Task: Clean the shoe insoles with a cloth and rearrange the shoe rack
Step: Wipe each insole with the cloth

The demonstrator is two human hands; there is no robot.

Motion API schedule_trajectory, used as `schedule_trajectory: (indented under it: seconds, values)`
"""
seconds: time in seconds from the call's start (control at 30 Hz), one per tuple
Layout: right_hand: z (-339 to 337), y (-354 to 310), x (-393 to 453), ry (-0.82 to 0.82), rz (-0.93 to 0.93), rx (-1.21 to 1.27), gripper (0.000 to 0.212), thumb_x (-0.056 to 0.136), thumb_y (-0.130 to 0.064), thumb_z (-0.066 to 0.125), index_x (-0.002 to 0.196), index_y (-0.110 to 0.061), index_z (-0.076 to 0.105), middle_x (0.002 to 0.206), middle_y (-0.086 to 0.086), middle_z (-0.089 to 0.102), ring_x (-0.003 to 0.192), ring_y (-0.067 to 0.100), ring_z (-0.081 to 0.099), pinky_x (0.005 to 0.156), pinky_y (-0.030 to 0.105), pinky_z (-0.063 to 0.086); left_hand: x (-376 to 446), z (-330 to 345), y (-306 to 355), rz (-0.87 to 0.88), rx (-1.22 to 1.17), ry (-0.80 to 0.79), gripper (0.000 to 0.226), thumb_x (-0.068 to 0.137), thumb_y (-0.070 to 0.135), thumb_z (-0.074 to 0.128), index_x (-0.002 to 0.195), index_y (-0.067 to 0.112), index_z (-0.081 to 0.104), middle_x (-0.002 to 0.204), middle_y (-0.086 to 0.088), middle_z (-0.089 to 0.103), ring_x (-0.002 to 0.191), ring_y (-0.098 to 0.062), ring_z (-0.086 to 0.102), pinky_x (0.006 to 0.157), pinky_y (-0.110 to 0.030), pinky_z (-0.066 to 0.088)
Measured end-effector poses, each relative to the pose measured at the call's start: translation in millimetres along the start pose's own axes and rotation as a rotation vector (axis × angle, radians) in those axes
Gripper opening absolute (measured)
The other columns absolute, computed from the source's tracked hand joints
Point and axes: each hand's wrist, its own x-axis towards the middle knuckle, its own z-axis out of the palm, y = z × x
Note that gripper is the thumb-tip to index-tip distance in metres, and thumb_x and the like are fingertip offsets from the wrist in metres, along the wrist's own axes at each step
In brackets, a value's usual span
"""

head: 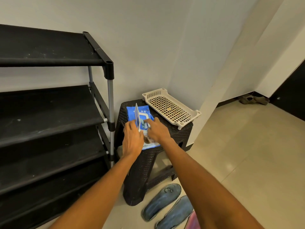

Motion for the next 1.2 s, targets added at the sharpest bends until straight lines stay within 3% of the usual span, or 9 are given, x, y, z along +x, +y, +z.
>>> schedule_trajectory:
  seconds: [0.23, 0.33, 0.4, 0.5, 0.63, 0.8, 0.93, 1.07, 1.2]
  values:
    - [10, 3, -7, 0.094, -0.168, -0.146, 0.035, 0.094, -0.019, 0.044, 0.129, -0.022, 0.049, 0.118, 0.011, 0.044, 0.100, 0.029, 0.052, 0.066, 0.033, 0.038, 13, 0, 10, -0.194, -0.191, 0.060, 0.046, 0.101, 0.028, 0.035, 0.143, 0.011, 0.033, 0.147, -0.011, 0.034, 0.133, -0.026, 0.036, 0.103, -0.046, 0.040]
    - [10, 2, -4, 0.080, -0.157, -0.269, 0.036, 0.094, -0.024, 0.048, 0.129, -0.020, 0.045, 0.118, 0.011, 0.043, 0.105, 0.029, 0.050, 0.065, 0.035, 0.038, 8, -1, 17, -0.065, -0.214, 0.106, 0.046, 0.100, 0.025, 0.037, 0.143, 0.007, 0.033, 0.147, -0.013, 0.036, 0.136, -0.028, 0.035, 0.108, -0.048, 0.035]
    - [6, 2, 0, 0.070, -0.161, -0.264, 0.033, 0.093, -0.024, 0.050, 0.125, -0.016, 0.048, 0.118, 0.011, 0.043, 0.108, 0.028, 0.048, 0.067, 0.037, 0.040, 6, -1, 14, 0.074, -0.045, 0.107, 0.048, 0.100, 0.024, 0.039, 0.143, 0.006, 0.032, 0.148, -0.014, 0.035, 0.138, -0.028, 0.032, 0.111, -0.048, 0.031]
    - [6, 5, 2, 0.082, -0.139, -0.021, 0.031, 0.090, -0.009, 0.048, 0.119, -0.016, 0.056, 0.114, 0.011, 0.045, 0.100, 0.028, 0.051, 0.068, 0.032, 0.035, 12, 0, 1, 0.116, 0.296, 0.005, 0.056, 0.101, 0.032, 0.034, 0.149, 0.009, 0.017, 0.156, -0.012, 0.019, 0.145, -0.026, 0.013, 0.119, -0.046, 0.013]
    - [6, 13, -1, 0.257, 0.047, 0.375, 0.023, 0.087, -0.003, 0.051, 0.108, -0.011, 0.056, 0.113, 0.009, 0.050, 0.096, 0.024, 0.053, 0.074, 0.032, 0.041, 10, 0, -11, 0.221, 0.467, -0.158, 0.067, 0.100, 0.044, 0.027, 0.151, 0.014, -0.004, 0.159, -0.008, -0.004, 0.147, -0.024, -0.007, 0.118, -0.047, -0.002]
    - [2, 14, 2, 0.441, 0.288, 0.670, 0.019, 0.093, -0.005, 0.047, 0.109, -0.010, 0.055, 0.121, 0.009, 0.050, 0.091, 0.010, 0.046, 0.075, 0.026, 0.041, -1, 11, -6, 0.289, 0.593, -0.289, 0.060, 0.099, 0.051, 0.015, 0.151, 0.026, -0.003, 0.159, -0.006, -0.009, 0.146, -0.025, -0.014, 0.116, -0.050, -0.008]
    - [-1, 17, 2, 0.387, 0.204, 0.468, 0.027, 0.096, -0.012, 0.043, 0.119, -0.017, 0.056, 0.122, 0.007, 0.049, 0.099, 0.015, 0.053, 0.075, 0.030, 0.046, 0, 19, -4, 0.251, 0.622, -0.290, 0.058, 0.100, 0.049, 0.012, 0.151, 0.026, 0.001, 0.159, -0.009, -0.003, 0.146, -0.029, -0.009, 0.115, -0.052, -0.006]
    - [3, 24, 2, 0.056, -0.013, -0.141, 0.045, 0.096, -0.023, 0.045, 0.140, -0.028, 0.040, 0.126, 0.009, 0.044, 0.114, 0.024, 0.048, 0.082, 0.038, 0.046, 5, 20, -2, 0.269, 0.707, -0.327, 0.058, 0.100, 0.047, 0.010, 0.152, 0.022, 0.000, 0.159, -0.012, -0.002, 0.146, -0.030, -0.008, 0.114, -0.053, -0.006]
    - [14, 15, 1, 0.025, 0.049, -0.147, 0.048, 0.098, -0.031, 0.042, 0.144, -0.030, 0.030, 0.132, 0.011, 0.042, 0.121, 0.027, 0.044, 0.089, 0.043, 0.046, 5, 19, 0, 0.244, 0.723, -0.370, 0.059, 0.101, 0.047, 0.012, 0.151, 0.022, -0.004, 0.159, -0.011, -0.006, 0.145, -0.029, -0.013, 0.114, -0.054, -0.008]
